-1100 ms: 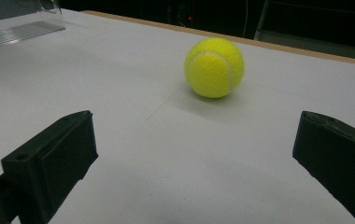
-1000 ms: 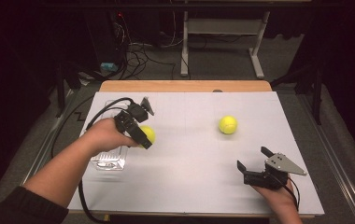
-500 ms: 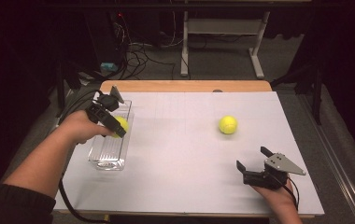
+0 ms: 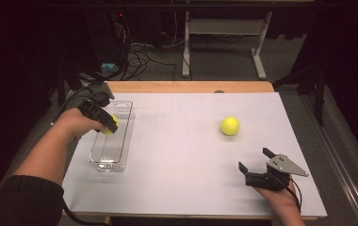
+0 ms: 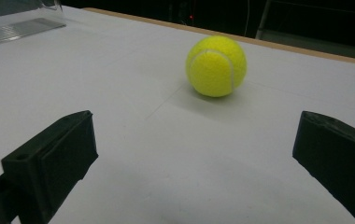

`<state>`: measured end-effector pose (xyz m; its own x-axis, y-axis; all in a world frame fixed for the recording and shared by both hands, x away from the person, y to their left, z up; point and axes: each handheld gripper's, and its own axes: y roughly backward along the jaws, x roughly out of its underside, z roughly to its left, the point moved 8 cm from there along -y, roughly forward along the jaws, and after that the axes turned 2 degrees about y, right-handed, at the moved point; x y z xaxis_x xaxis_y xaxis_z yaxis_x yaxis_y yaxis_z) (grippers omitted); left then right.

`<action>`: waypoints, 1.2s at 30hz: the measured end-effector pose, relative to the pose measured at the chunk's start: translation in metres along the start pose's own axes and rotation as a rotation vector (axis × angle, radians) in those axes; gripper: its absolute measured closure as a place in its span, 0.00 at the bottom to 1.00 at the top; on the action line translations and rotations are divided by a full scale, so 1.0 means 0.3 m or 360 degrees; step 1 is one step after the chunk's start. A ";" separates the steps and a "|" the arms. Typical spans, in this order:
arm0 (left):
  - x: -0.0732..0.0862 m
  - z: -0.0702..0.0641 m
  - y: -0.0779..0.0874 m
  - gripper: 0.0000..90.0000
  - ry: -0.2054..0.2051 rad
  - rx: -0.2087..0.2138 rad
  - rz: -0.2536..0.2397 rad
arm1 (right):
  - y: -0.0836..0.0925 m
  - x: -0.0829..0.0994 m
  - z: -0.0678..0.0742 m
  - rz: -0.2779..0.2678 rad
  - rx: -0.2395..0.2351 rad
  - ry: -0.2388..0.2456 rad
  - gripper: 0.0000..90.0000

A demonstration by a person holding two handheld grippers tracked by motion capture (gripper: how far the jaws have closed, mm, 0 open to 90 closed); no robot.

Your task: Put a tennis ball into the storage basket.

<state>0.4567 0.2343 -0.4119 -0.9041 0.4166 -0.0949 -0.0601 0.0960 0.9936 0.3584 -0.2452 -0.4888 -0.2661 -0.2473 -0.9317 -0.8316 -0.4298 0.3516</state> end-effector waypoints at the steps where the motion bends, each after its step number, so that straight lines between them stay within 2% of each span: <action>1: -0.005 -0.002 -0.005 0.30 0.0002 0.0004 0.0003 | 0.000 0.000 0.000 -0.0001 0.0000 0.0000 0.00; 8: -0.036 0.003 -0.058 0.29 0.0031 -0.0025 0.0034 | -0.001 0.001 0.000 0.0001 0.0000 0.0003 0.00; 12: -0.042 0.004 -0.087 0.29 0.0035 -0.0015 0.0063 | -0.002 0.001 0.000 0.0000 -0.0001 0.0007 0.00; 15: -0.047 0.006 -0.093 0.29 0.0037 -0.0028 0.0069 | -0.003 0.003 0.001 0.0005 -0.0006 0.0003 0.00; 19: -0.056 0.002 -0.087 0.29 0.0042 -0.0017 0.0041 | -0.004 0.004 0.004 0.0006 -0.0008 0.0005 0.00; 20: -0.059 0.003 -0.082 0.28 0.0049 -0.0023 0.0025 | -0.004 0.004 0.004 0.0006 -0.0008 0.0005 0.00; 21: -0.064 0.003 -0.081 0.19 0.0063 -0.0038 0.0005 | -0.004 0.004 0.004 0.0006 -0.0007 0.0004 0.00; 22: -0.062 -0.003 -0.079 0.05 0.0051 -0.0027 0.0020 | -0.004 0.003 0.003 0.0005 -0.0007 0.0002 0.00; 23: -0.060 -0.010 -0.075 0.00 0.0035 -0.0023 0.0022 | -0.004 0.003 0.002 0.0004 -0.0006 0.0002 0.00; 31: -0.061 -0.051 -0.047 0.01 -0.0020 -0.0033 -0.0028 | -0.006 0.003 0.001 0.0006 -0.0001 0.0003 0.00; 36: -0.059 -0.118 -0.043 0.01 -0.0117 -0.0003 -0.0037 | -0.009 0.002 -0.005 0.0005 0.0013 -0.0002 0.00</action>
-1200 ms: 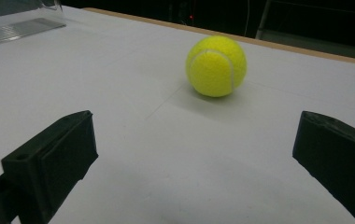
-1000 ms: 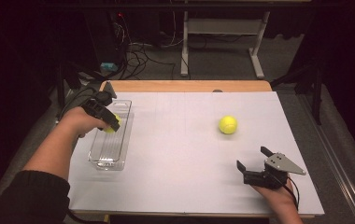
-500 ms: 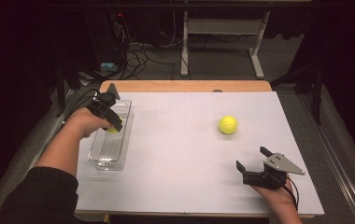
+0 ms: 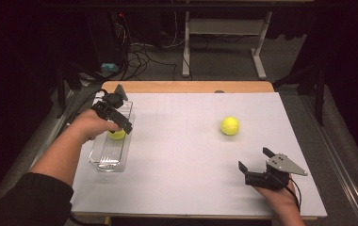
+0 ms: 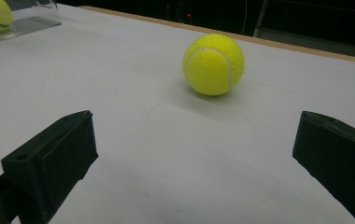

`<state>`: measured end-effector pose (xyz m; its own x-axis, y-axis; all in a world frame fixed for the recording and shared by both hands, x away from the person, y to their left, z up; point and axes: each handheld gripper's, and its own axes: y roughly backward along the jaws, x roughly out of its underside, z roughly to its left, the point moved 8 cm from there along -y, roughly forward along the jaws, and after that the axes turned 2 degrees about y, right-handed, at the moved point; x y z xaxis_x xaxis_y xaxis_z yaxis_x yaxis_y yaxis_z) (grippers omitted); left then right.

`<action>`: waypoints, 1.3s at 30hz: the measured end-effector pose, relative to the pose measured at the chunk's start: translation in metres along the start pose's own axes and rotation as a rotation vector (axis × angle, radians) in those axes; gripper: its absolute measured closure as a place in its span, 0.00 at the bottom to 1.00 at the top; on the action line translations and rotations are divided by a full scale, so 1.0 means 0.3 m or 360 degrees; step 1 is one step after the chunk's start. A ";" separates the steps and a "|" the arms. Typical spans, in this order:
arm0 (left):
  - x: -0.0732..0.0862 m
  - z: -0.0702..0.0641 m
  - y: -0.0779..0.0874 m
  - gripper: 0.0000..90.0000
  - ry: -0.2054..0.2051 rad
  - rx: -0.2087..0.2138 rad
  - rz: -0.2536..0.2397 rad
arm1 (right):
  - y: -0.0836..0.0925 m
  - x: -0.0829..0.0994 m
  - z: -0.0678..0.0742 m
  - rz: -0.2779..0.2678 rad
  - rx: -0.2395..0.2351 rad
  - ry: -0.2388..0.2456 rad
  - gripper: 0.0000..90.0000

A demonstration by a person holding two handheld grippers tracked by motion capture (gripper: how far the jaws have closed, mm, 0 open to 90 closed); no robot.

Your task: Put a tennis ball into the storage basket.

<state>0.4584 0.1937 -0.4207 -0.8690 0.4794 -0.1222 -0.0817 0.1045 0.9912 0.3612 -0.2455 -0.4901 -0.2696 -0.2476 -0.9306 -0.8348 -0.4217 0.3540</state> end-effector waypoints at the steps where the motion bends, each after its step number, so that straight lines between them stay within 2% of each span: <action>1: -0.001 -0.013 -0.001 0.01 -0.0014 -0.0007 0.0003 | 0.000 -0.001 0.000 -0.0001 0.0002 -0.0003 0.00; 6: -0.011 -0.075 0.004 0.01 -0.0061 -0.0018 -0.0023 | 0.003 -0.013 -0.002 -0.0019 0.0004 -0.0017 0.00; 9: -0.010 -0.107 -0.004 0.01 -0.0097 -0.0051 -0.0038 | -0.002 -0.005 -0.010 -0.0005 0.0014 -0.0026 0.00; 16: -0.006 -0.209 -0.027 0.01 -0.0211 -0.0027 -0.0075 | -0.005 0.004 -0.017 0.0010 0.0027 -0.0042 0.00; 20: 0.000 -0.283 -0.041 0.01 -0.0264 0.0013 -0.0126 | -0.012 0.005 -0.019 0.0016 0.0029 -0.0042 0.00; 24: 0.022 -0.363 -0.071 0.01 -0.0354 0.0067 -0.0129 | -0.019 0.010 -0.018 0.0028 0.0031 -0.0031 0.00; 26: 0.029 -0.395 -0.088 0.01 -0.0375 0.0085 -0.0140 | -0.021 0.010 -0.016 0.0029 0.0033 -0.0028 0.00; 30: 0.048 -0.457 -0.120 0.01 -0.0443 0.0122 -0.0114 | -0.029 0.002 -0.019 0.0026 0.0041 -0.0040 0.00; 34: 0.060 -0.488 -0.135 0.01 -0.0483 0.0139 -0.0107 | -0.052 -0.008 -0.031 0.0048 0.0073 -0.0065 0.00; 39: 0.067 -0.483 -0.140 0.01 -0.0486 0.0144 -0.0096 | -0.103 -0.030 -0.064 0.0093 0.0122 -0.0095 0.00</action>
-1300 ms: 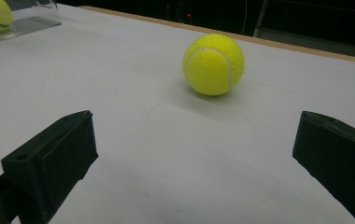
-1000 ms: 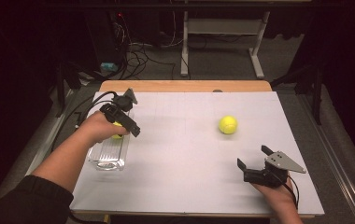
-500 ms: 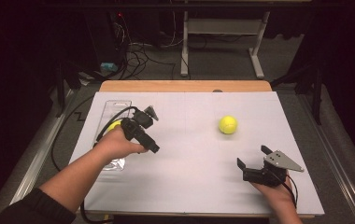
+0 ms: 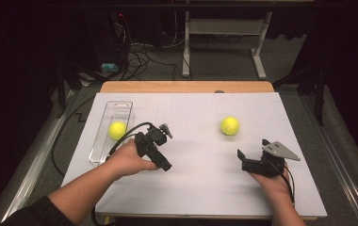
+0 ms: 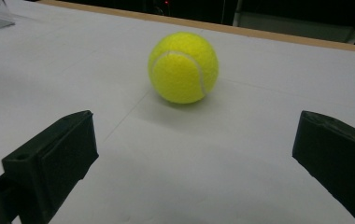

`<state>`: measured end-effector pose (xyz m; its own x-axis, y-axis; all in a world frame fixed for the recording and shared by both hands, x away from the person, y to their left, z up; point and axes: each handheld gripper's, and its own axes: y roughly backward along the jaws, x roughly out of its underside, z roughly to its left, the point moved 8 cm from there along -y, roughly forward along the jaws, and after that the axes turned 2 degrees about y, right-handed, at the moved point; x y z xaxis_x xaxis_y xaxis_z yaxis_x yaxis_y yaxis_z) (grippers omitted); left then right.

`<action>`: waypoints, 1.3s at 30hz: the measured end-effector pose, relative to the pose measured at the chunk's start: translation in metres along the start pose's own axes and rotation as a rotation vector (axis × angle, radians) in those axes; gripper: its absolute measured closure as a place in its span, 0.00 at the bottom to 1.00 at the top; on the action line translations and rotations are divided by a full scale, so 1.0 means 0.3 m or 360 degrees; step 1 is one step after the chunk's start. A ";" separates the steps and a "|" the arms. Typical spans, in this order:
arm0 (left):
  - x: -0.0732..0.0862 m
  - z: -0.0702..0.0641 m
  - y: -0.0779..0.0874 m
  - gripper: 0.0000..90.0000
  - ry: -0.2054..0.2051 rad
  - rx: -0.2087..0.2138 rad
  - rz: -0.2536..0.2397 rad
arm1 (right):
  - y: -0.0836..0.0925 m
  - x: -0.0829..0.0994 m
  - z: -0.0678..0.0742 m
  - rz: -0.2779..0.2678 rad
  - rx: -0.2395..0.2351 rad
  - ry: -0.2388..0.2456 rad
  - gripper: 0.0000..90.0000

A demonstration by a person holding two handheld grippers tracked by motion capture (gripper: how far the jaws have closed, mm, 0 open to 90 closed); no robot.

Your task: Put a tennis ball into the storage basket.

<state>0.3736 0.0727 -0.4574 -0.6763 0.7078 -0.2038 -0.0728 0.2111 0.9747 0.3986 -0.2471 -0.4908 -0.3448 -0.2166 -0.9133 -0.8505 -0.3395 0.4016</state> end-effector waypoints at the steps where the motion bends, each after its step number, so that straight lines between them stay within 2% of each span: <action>1: -0.001 0.001 0.000 0.01 0.0002 0.0004 -0.0003 | -0.011 -0.005 -0.005 0.0011 0.0008 0.0001 0.00; 7: -0.012 0.006 -0.006 0.01 -0.0010 0.0036 0.0006 | -0.079 -0.033 -0.010 0.0049 0.0005 -0.0014 0.00; 16: -0.007 -0.008 -0.009 0.01 -0.0028 0.0012 -0.0003 | -0.181 -0.088 -0.008 0.0093 0.0005 0.0008 0.00; 26: -0.004 -0.023 -0.013 0.01 -0.0055 0.0034 0.0010 | -0.306 -0.116 0.002 0.0230 -0.0018 0.0001 0.02; 35: -0.002 -0.028 -0.008 0.01 -0.0063 0.0038 0.0001 | -0.367 -0.088 -0.001 0.0372 -0.0037 -0.0031 0.18; 39: -0.002 -0.025 -0.006 0.01 -0.0059 0.0036 -0.0003 | -0.375 -0.074 -0.002 0.0394 -0.0056 -0.0041 0.27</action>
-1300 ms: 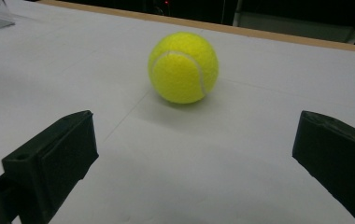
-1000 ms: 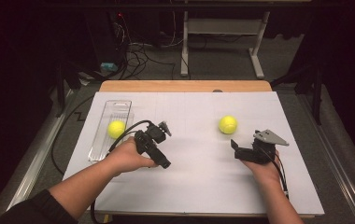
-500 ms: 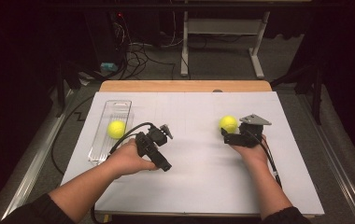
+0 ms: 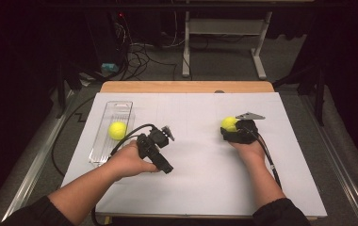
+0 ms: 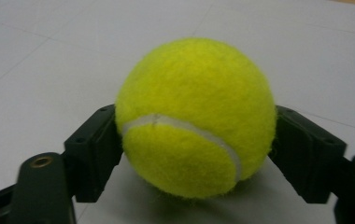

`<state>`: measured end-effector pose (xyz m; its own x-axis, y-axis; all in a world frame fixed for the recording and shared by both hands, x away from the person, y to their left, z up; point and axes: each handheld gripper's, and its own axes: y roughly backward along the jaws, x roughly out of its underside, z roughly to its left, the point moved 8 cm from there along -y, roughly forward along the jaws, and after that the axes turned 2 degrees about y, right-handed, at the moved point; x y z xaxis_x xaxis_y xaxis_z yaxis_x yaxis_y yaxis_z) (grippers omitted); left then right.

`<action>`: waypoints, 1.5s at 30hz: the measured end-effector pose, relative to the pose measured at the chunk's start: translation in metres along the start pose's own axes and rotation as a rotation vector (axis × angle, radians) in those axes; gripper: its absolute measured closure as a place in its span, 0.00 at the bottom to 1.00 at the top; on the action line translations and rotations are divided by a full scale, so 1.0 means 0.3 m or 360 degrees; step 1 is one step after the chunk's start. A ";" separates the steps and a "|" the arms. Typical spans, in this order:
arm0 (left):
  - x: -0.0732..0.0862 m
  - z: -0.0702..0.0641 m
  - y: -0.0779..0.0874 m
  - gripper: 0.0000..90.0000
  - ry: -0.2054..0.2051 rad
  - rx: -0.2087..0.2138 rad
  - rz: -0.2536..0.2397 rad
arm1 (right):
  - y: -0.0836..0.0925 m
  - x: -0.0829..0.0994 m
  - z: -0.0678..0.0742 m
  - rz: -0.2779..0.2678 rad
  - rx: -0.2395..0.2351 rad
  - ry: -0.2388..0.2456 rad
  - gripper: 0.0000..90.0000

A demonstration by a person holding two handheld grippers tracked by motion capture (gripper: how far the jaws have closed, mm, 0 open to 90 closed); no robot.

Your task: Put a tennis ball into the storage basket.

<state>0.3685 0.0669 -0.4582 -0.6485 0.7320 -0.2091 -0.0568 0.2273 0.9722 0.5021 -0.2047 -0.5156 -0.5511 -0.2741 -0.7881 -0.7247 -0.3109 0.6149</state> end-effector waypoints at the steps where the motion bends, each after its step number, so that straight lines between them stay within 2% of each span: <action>1: 0.000 0.001 0.000 0.01 0.0002 -0.0001 0.0000 | 0.001 0.000 0.002 -0.0005 -0.0012 -0.0002 0.28; 5: 0.000 0.004 0.000 0.01 0.0007 -0.0005 -0.0007 | 0.002 -0.002 0.009 -0.0006 0.0019 0.0051 0.30; 9: 0.001 0.007 0.002 0.01 0.0010 -0.0004 -0.0006 | 0.018 -0.005 0.014 -0.0031 0.0029 0.0070 0.30; 16: 0.003 0.005 0.006 0.01 0.0015 -0.0006 -0.0012 | 0.116 -0.005 0.033 -0.0146 -0.0006 0.0067 0.30; 25: 0.002 0.000 0.008 0.01 0.0019 -0.0004 -0.0004 | 0.251 0.067 0.066 -0.0219 -0.0036 0.0077 0.30; 28: 0.000 -0.003 0.010 0.01 0.0022 -0.0007 -0.0003 | 0.285 0.098 0.075 -0.0225 -0.0040 0.0093 0.30; 34: -0.008 -0.015 0.019 0.01 0.0012 0.0006 -0.0014 | 0.346 0.186 0.092 -0.0262 -0.0085 0.0046 0.30; 36: -0.013 -0.020 0.022 0.01 0.0008 -0.0001 -0.0020 | 0.359 0.206 0.097 -0.0244 -0.0078 0.0080 0.30; 45: -0.036 -0.045 0.026 0.01 -0.0014 -0.0004 -0.0005 | 0.381 0.195 0.152 -0.0286 -0.0120 0.0155 0.30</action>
<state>0.3646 0.0521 -0.4470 -0.6418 0.7367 -0.2133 -0.0609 0.2283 0.9717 0.3682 -0.2147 -0.4926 -0.3704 -0.2936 -0.8812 -0.7728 -0.4289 0.4677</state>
